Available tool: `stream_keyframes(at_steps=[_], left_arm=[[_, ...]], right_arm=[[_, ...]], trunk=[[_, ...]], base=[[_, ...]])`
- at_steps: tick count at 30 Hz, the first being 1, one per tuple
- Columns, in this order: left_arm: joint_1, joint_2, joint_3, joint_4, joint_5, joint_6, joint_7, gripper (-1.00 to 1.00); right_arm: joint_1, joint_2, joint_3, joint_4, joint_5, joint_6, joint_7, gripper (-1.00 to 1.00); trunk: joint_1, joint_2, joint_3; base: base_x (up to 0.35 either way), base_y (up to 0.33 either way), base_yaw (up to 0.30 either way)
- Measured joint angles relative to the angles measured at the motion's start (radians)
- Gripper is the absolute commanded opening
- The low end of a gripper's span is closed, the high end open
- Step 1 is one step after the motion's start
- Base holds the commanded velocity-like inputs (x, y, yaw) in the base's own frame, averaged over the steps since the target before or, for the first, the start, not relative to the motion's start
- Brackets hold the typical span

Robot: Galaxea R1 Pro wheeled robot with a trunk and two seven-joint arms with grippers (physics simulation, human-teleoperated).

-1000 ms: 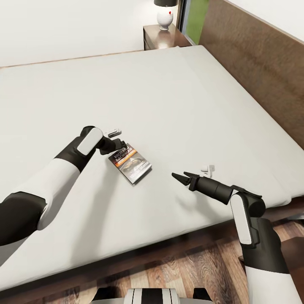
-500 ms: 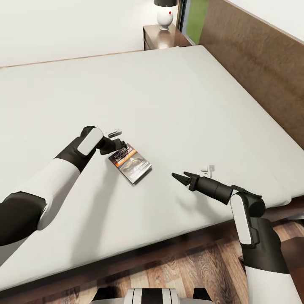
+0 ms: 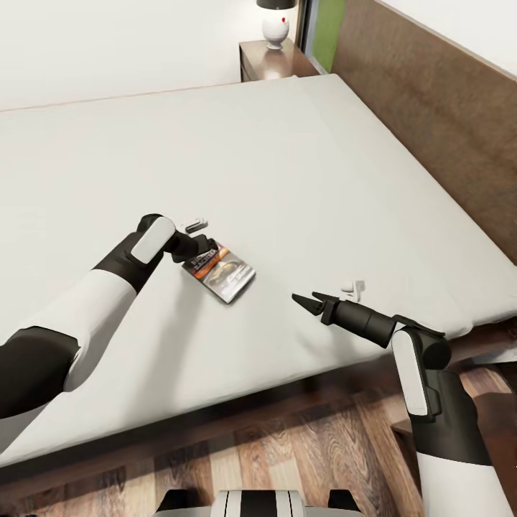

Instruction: In the bedroom, move the book from the bed onto either nightstand, and place the two sandals side by side next to the bed.

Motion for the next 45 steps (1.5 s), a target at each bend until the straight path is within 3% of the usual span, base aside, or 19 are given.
stream_keyframes(at_steps=[10,45], left_arm=[[0.0,-0.001,0.0,0.0,0.0,0.0,0.0,1.0],[-0.001,0.0,-0.005,-0.002,-0.009,0.002,0.0,1.0]], right_arm=[[0.0,-0.001,0.0,0.0,0.0,-0.001,0.0,1.0],[0.001,0.0,0.0,0.0,0.0,-0.001,0.0,1.0]], trunk=[[0.0,0.0,0.0],[0.0,0.0,0.0]], base=[[-0.022,-0.025,-0.014],[-0.001,-0.001,-0.13]])
